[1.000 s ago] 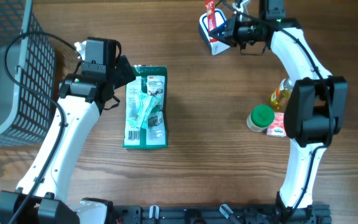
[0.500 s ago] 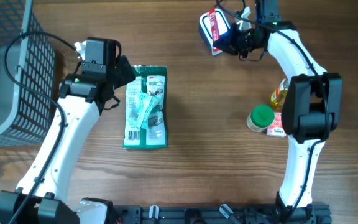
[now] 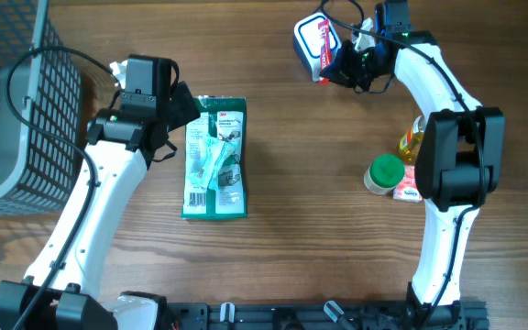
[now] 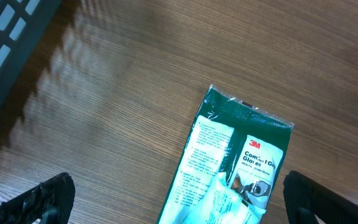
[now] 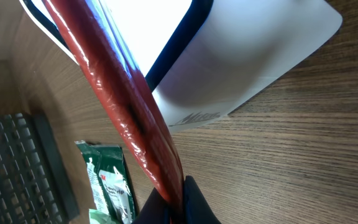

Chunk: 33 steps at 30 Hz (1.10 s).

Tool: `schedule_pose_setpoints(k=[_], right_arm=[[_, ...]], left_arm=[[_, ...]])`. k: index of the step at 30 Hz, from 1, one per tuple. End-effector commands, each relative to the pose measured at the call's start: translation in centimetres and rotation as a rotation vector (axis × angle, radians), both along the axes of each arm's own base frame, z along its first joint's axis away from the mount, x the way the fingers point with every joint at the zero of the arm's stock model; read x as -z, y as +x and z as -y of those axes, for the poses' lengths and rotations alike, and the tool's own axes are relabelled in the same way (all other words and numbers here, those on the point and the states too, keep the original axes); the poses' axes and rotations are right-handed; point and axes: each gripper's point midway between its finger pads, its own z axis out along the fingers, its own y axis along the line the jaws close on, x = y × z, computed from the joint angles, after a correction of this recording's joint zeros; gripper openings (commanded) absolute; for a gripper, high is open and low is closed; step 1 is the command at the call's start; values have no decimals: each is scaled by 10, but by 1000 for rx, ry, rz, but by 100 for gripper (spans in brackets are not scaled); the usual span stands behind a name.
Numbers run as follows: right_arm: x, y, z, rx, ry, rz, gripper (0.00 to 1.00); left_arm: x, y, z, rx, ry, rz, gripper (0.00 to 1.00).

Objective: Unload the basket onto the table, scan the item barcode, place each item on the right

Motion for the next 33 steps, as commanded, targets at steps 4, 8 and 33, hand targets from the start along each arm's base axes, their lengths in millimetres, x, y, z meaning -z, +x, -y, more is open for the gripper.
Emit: schedule_pose_setpoints(k=[4, 8, 33], right_arm=[[1, -3, 11, -4, -38, 5, 4], [-77, -5, 19, -26, -113, 184, 4], [-81, -206, -45, -306, -434, -120, 4]], left_arm=[[2, 0, -1, 9, 8, -7, 100], [2, 0, -1, 9, 8, -6, 100], [2, 0, -1, 9, 8, -6, 100]])
